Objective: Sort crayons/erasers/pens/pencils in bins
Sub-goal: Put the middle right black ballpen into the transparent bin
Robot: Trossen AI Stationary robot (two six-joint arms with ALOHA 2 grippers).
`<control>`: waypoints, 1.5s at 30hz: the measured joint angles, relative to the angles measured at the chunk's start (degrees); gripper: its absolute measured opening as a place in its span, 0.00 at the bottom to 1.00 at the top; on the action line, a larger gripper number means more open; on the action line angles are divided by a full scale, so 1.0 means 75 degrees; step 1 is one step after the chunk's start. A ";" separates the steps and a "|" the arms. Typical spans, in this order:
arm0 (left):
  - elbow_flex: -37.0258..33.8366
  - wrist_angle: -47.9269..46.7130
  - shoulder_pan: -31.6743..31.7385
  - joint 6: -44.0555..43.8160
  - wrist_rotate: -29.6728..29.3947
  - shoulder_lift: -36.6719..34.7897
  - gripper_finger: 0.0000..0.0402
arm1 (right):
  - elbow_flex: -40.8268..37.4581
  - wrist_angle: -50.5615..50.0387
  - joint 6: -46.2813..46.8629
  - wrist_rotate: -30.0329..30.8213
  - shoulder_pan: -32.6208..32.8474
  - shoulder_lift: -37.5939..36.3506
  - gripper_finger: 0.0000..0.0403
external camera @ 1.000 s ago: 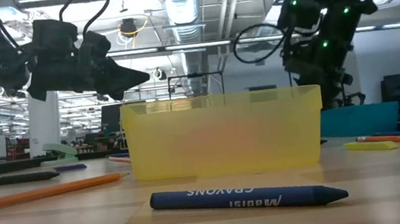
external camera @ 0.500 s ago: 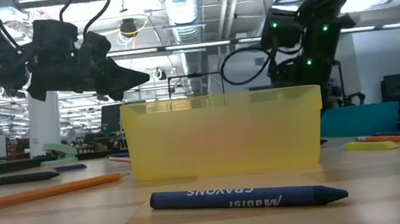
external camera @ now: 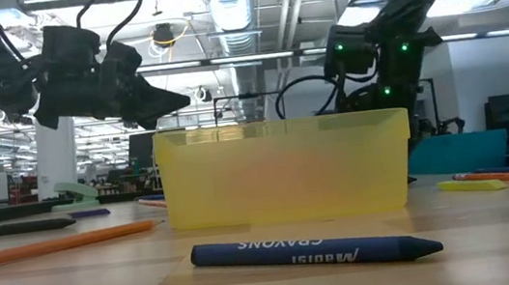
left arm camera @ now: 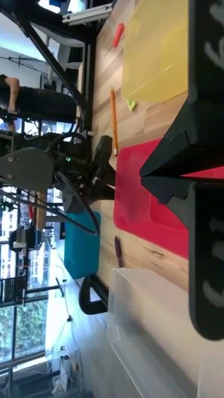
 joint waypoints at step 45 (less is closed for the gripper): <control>0.0000 -0.0066 0.0001 -0.0164 -0.0035 0.0000 0.00 | -0.0067 -0.1040 -0.0874 -0.0066 0.0007 -0.1688 0.06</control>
